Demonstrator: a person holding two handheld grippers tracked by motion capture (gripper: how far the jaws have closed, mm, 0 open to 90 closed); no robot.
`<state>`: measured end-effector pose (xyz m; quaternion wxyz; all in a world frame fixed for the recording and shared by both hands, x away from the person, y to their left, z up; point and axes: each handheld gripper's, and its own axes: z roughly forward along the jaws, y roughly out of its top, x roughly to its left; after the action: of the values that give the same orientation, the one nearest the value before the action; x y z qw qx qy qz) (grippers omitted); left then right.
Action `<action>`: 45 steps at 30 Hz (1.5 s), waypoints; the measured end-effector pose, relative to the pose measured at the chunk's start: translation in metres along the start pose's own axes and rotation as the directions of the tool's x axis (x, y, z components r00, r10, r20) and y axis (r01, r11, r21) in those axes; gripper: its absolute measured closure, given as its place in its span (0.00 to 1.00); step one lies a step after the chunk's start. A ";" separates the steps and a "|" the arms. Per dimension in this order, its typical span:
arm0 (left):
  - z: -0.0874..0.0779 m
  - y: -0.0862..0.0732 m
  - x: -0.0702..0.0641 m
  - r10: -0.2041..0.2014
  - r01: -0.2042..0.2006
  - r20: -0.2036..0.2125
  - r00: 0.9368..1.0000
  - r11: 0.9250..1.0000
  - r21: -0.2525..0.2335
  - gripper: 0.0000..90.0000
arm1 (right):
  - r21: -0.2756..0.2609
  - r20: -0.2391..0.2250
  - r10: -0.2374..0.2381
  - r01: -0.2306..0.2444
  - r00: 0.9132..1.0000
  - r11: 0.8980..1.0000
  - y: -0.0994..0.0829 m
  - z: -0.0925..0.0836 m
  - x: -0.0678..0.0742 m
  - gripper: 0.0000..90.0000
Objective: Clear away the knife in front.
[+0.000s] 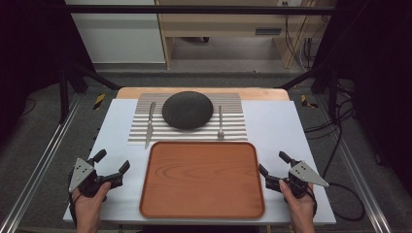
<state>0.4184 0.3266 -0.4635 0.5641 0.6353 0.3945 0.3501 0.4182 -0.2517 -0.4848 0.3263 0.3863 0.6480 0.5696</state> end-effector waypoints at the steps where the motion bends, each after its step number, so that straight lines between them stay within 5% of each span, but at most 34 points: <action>1: 0.000 0.000 -0.001 -0.003 0.003 0.001 1.000 1.000 0.007 0.04 | 0.013 0.004 0.008 -0.008 1.000 1.000 0.000 0.000 0.001 0.08; 6: 0.003 0.004 -0.007 0.003 -0.003 0.003 1.000 0.999 0.038 0.05 | 0.043 0.016 0.025 -0.026 1.000 0.999 0.002 0.002 0.004 0.06; 10: 0.022 0.016 -0.013 0.028 -0.027 -0.003 1.000 0.991 0.132 0.08 | 0.053 0.034 0.024 -0.025 0.999 0.998 0.003 0.003 0.007 0.06; 13: 0.044 0.024 -0.017 0.090 -0.093 0.024 0.996 0.973 0.212 0.09 | 0.053 0.059 0.028 -0.031 0.998 0.998 0.005 0.005 0.009 0.08; 14: 0.044 0.024 -0.017 0.090 -0.093 0.024 0.996 0.973 0.212 0.09 | 0.057 0.061 0.034 -0.038 0.998 0.998 0.006 0.005 0.010 0.08; 15: 0.059 0.031 -0.018 0.109 -0.116 0.039 0.993 0.961 0.252 0.09 | 0.070 0.064 0.043 -0.047 0.997 0.996 0.007 0.006 0.011 0.08; 17: 0.072 0.038 -0.020 0.142 -0.150 0.050 0.989 0.950 0.274 0.09 | 0.072 0.065 0.039 -0.043 0.997 0.996 0.009 0.006 0.012 0.09; 24: 0.098 0.052 -0.020 0.160 -0.174 0.073 0.984 0.942 0.285 0.09 | 0.067 0.056 0.036 -0.039 0.998 0.997 0.009 0.005 0.014 0.09; 30: 0.128 0.071 -0.017 0.227 -0.232 0.056 0.972 0.907 0.352 0.10 | 0.074 0.060 0.033 -0.038 0.998 0.997 0.009 0.005 0.013 0.09; 37: 0.168 0.084 -0.007 0.246 -0.242 0.040 0.968 0.888 0.391 0.12 | 0.083 0.059 0.025 -0.030 0.998 0.996 0.010 0.005 0.015 0.10; 39: 0.171 0.084 -0.005 0.241 -0.236 0.039 0.970 0.888 0.395 0.13 | 0.086 0.059 0.027 -0.032 0.998 0.996 0.010 0.005 0.015 0.10; 40: 0.181 0.083 0.000 0.211 -0.203 0.025 0.977 0.892 0.403 0.13 | 0.085 0.059 0.025 -0.030 0.998 0.996 0.010 0.005 0.014 0.10; 45: 0.197 0.083 0.009 0.188 -0.168 -0.011 0.982 0.900 0.403 0.15 | 0.094 0.059 0.025 -0.030 0.998 0.995 0.009 0.006 0.015 0.10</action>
<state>0.6064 0.2432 -0.4048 0.3778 0.7616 0.4119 0.3279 0.4171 -0.2358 -0.4761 0.3182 0.4265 0.6592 0.5314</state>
